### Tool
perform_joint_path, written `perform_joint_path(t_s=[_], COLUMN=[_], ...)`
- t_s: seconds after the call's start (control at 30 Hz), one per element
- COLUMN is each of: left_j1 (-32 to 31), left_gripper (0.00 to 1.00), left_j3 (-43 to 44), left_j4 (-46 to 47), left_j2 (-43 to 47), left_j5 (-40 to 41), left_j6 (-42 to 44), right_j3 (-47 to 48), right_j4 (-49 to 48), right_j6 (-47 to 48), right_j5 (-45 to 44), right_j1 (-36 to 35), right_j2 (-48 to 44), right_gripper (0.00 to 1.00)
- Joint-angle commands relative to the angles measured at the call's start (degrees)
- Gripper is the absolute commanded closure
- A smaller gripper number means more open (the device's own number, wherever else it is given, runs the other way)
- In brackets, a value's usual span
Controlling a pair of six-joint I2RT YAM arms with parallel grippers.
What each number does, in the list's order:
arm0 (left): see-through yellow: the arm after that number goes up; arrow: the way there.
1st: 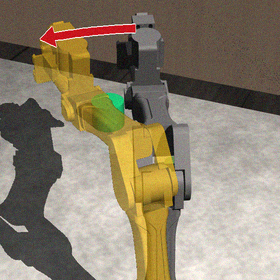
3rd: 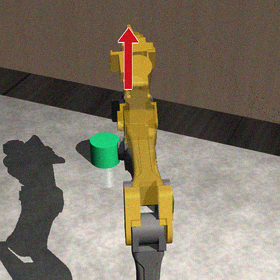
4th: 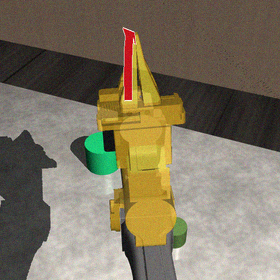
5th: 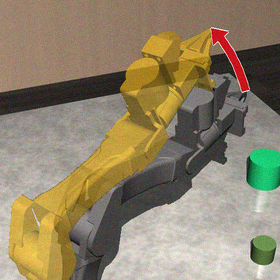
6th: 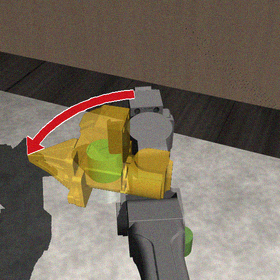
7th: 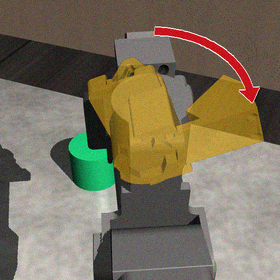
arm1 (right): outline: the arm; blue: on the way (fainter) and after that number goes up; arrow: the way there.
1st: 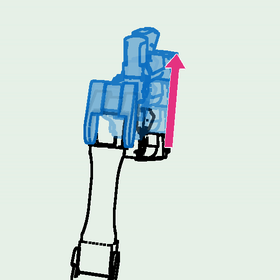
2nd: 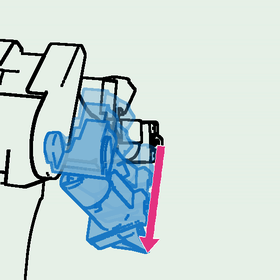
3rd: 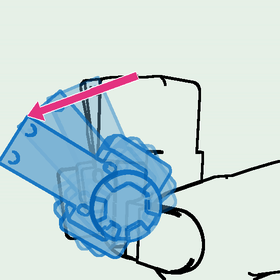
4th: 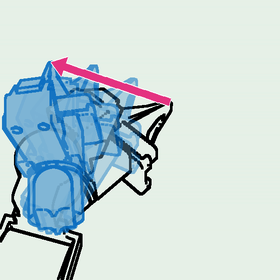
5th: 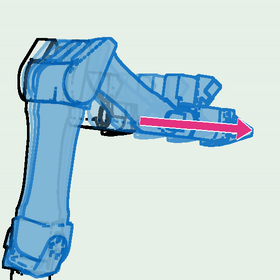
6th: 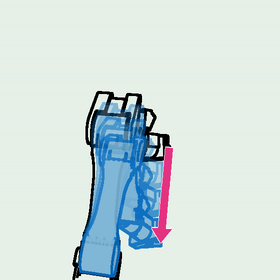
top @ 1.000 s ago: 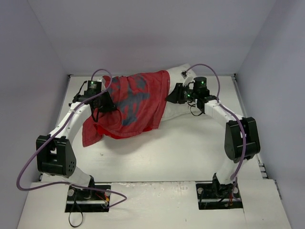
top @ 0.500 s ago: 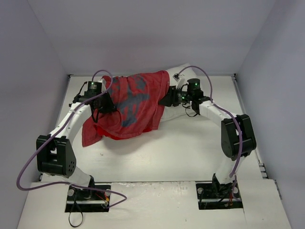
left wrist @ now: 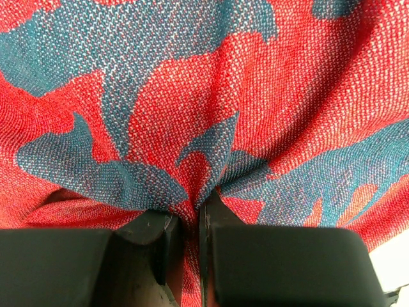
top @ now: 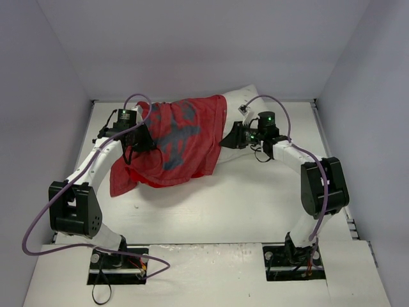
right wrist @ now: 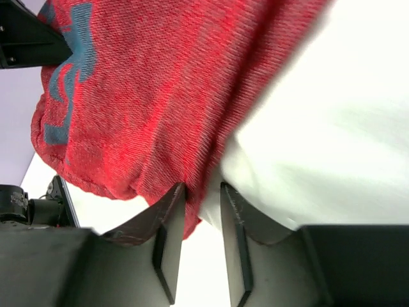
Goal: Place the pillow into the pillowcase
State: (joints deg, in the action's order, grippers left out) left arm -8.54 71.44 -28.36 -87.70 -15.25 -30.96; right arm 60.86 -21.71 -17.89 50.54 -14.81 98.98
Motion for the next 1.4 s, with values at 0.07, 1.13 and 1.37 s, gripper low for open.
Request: perform_joint_path(t_s=[0.07,1.13,1.37], left_j1=[0.45,0.45,0.45], left_gripper=[1.0,1.0,1.0], left_j3=[2.21,2.57,2.74], left_j4=[0.67,0.59,0.59], left_j2=[0.6,0.07,-0.19], left_j5=[-0.84,-1.63,-1.63], left_j6=[1.78,3.1,3.27], right_j3=[1.36,11.47,10.33], right_j4=[-4.21,-7.11,-7.46], right_j6=[0.75,-1.71,-1.71], right_j5=[3.77,-1.94,-0.54], right_j1=[1.01,2.33,0.31], right_j2=[-2.83,4.64,5.52], right_gripper=[0.76,0.78,0.76])
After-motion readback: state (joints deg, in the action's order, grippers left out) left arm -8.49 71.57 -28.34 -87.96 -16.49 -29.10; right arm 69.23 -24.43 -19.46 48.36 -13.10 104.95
